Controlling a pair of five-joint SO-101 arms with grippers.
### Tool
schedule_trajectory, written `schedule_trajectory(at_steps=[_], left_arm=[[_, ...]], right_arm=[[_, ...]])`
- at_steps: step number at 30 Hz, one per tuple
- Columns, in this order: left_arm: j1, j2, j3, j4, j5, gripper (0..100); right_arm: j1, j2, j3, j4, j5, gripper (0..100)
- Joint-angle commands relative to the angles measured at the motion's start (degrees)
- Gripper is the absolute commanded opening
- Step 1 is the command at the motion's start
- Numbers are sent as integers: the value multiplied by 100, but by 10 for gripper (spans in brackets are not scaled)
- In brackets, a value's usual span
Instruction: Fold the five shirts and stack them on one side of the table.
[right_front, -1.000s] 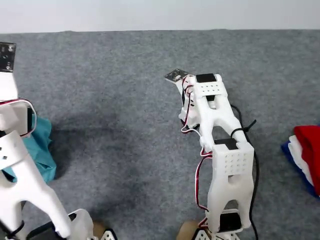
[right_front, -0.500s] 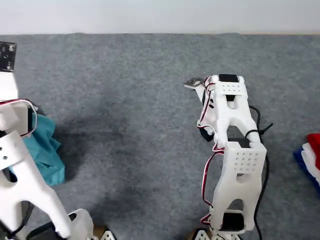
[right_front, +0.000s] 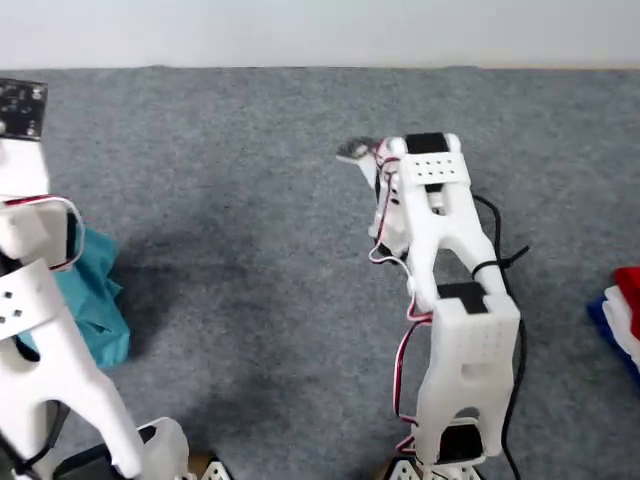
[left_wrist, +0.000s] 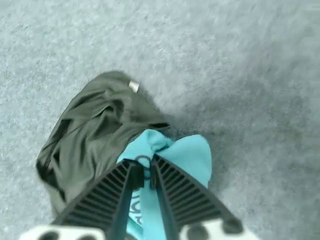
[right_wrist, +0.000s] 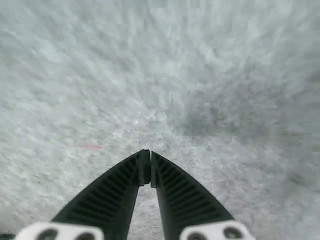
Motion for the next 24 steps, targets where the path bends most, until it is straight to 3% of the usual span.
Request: schedule_trajectory(at_steps=[1,6,9,18,21,24], left_arm=[[404,-185,-321,-343,510,2],[1415,-176,-444,-677,835,2],[2048,-176,-426,-1204,1046,2],[4079,-246,-479,-2840,1143,2],[4308,-193,-593,-2919,1152,2],[3842,-132,-251,-2866,1160,2]], right_arm=[[-136,-971,-149,48,-448,9],[-31,-1622,-114,374,-774,9],[-22,-1771,-105,892,-765,9],[479,-2334,1020,884,-774,9],[541,-2563,1442,884,-774,9],[532,-2818,1723,884,-774,9]])
